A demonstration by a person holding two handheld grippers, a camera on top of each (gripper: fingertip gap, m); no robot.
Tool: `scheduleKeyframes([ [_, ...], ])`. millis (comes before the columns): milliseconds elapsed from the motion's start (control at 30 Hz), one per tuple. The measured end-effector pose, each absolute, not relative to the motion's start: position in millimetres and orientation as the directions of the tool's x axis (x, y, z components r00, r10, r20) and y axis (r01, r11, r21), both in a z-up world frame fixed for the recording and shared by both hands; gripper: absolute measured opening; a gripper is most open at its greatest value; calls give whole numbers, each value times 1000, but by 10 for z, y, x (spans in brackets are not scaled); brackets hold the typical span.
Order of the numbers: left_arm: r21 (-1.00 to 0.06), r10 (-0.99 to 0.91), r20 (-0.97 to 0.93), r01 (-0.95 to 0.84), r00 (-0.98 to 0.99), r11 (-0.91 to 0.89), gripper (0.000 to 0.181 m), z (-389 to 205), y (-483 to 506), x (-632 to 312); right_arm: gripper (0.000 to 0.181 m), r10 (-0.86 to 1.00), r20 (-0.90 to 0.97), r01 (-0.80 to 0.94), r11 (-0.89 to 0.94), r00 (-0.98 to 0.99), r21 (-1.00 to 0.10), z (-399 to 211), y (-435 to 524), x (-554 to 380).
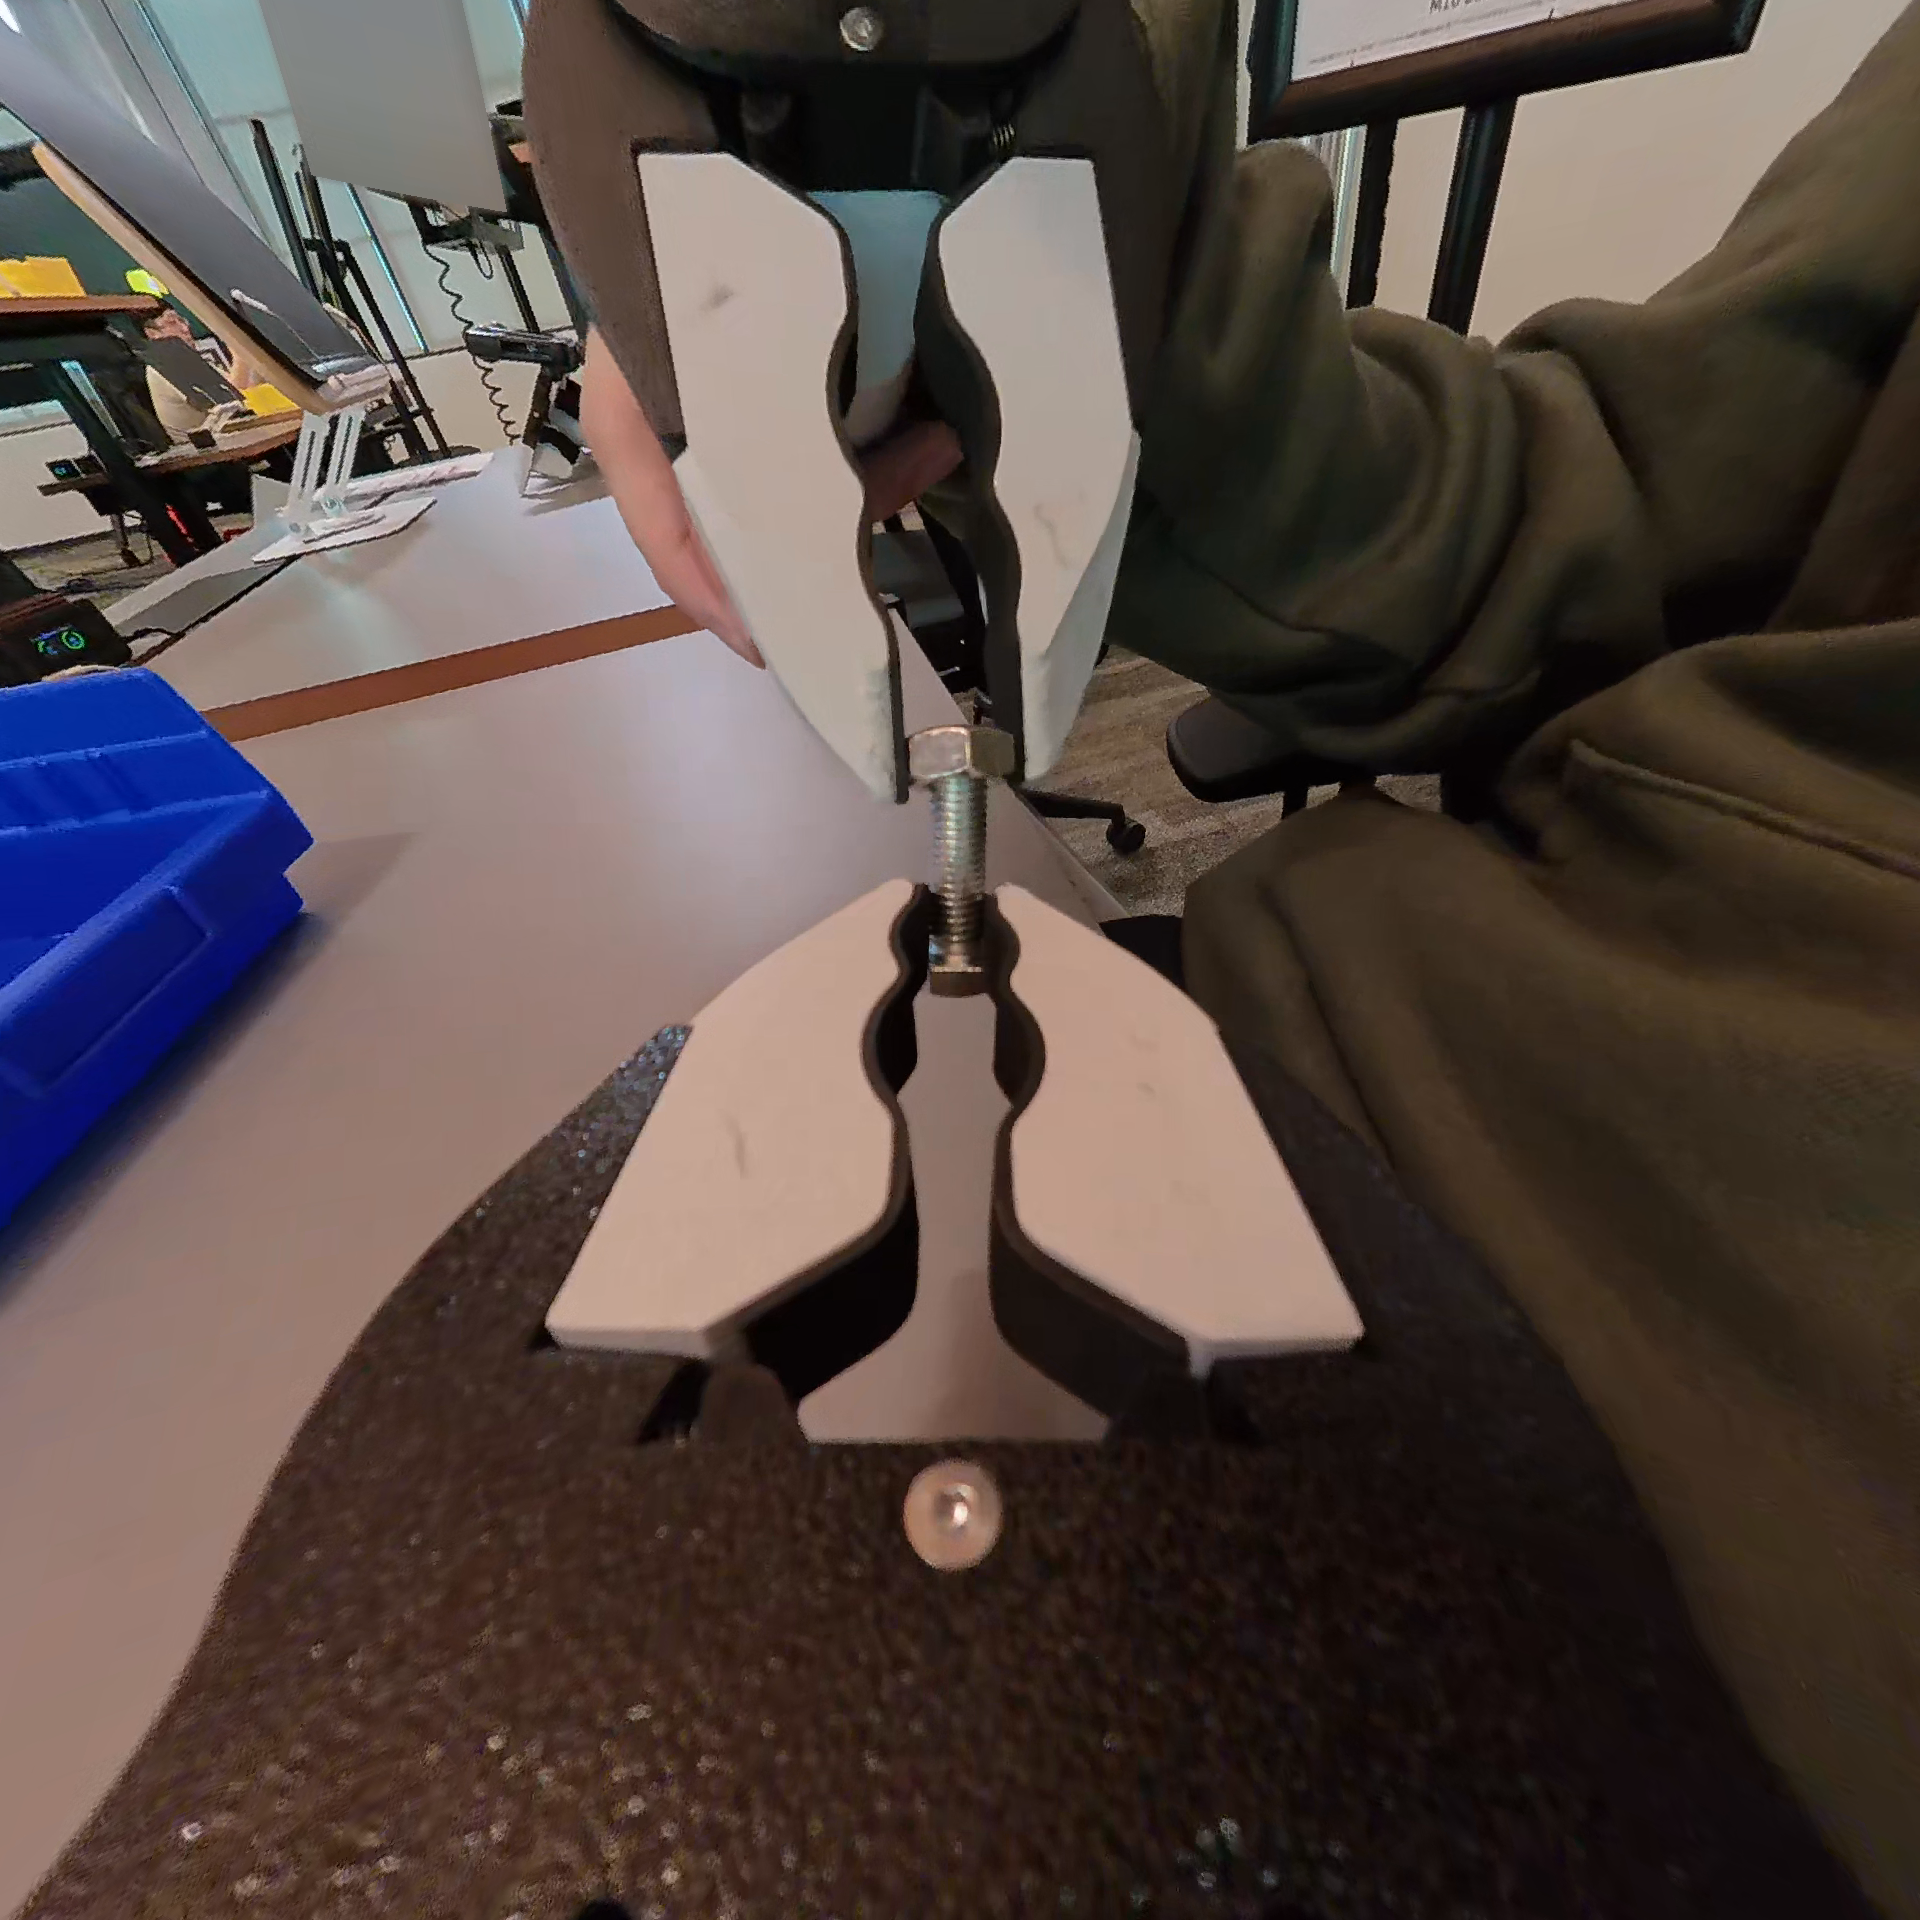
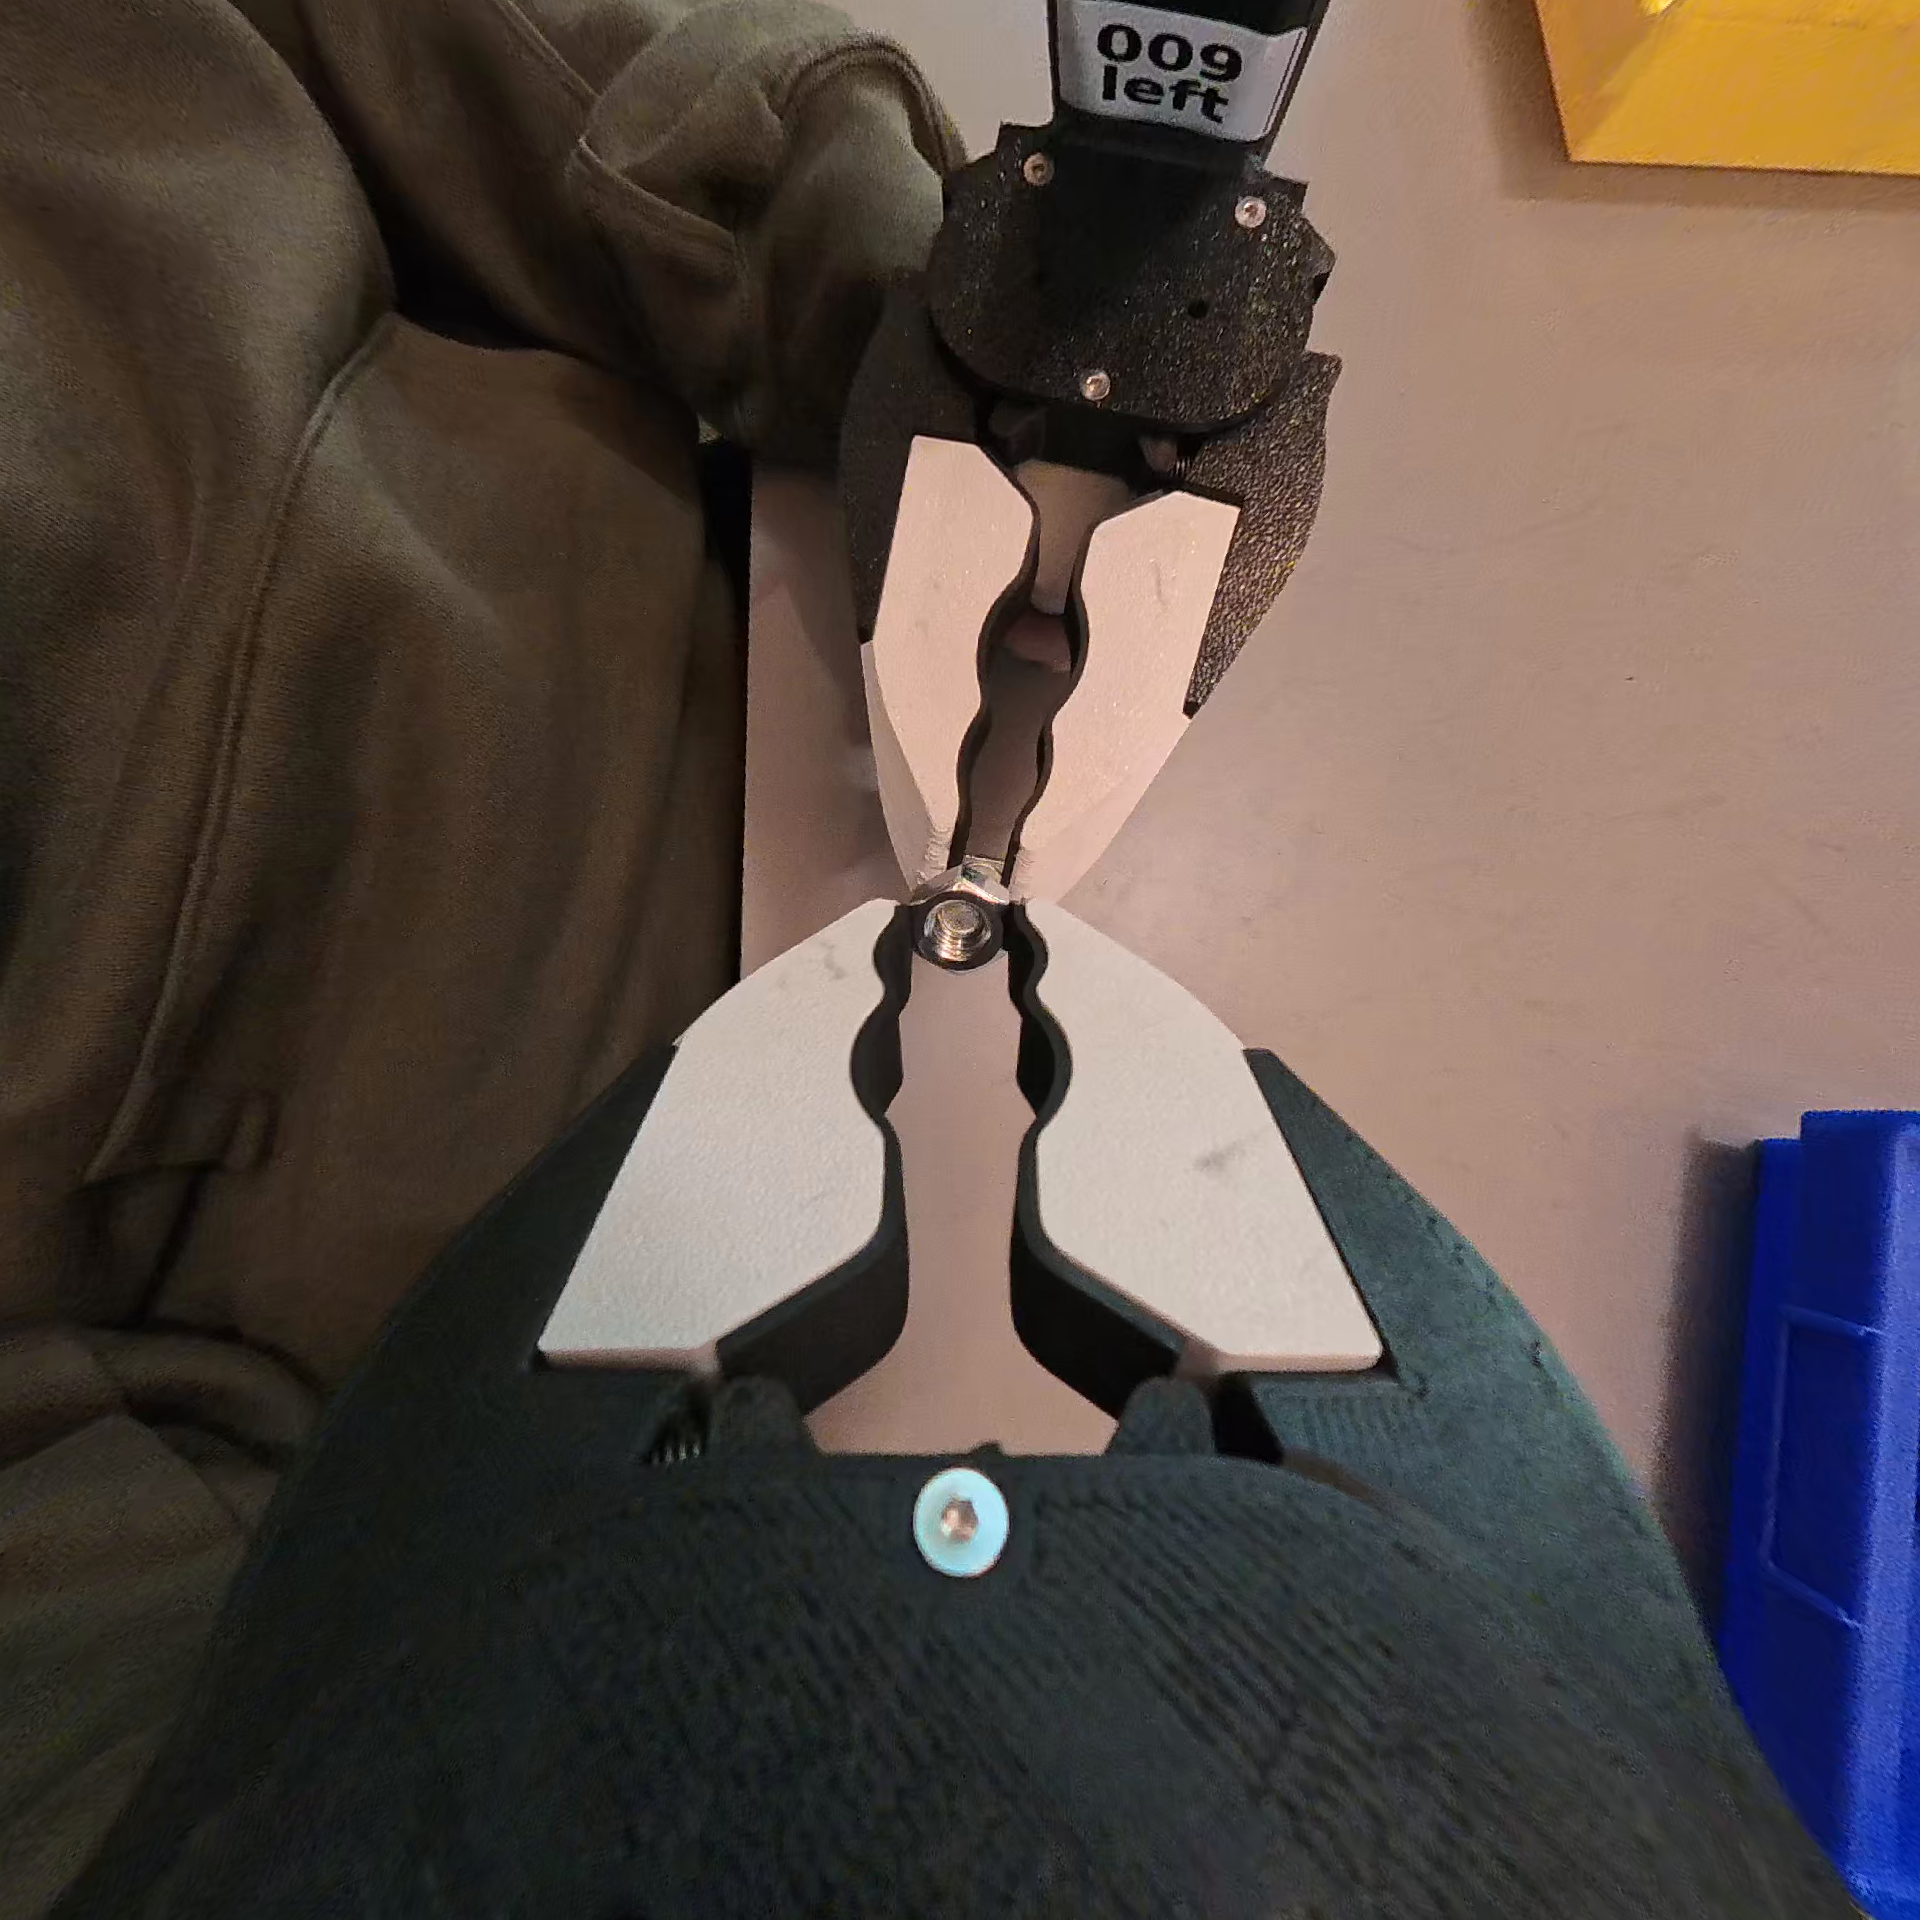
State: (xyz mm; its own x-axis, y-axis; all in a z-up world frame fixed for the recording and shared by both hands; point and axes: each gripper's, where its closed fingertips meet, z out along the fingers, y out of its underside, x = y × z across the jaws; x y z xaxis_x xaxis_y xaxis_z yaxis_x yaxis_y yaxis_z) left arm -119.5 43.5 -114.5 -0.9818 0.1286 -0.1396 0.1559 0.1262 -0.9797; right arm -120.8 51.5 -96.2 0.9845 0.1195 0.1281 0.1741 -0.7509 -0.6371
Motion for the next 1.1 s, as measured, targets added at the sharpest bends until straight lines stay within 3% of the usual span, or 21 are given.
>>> scheduleKeyframes([
  [167,-968,113,-157,175,-981,180,9,-1211,399,-1191,18,110,61,124,-785,992,-608,-1007,478,-1223],
  [433,-940,4,-184,177,-983,291,9,-1271,462,-1107,18,111,168,174,-884,980,-433,-1099,482,-1136],
  [800,-996,-205,-47,60,-978,-58,9,-880,912,-860,18,362,54,357,-867,931,-347,-718,1000,-904],
  [1100,-991,-305,-1,43,-952,-129,9,-816,1170,-737,18,466,1,451,-854,885,-261,-657,1358,-787],
])
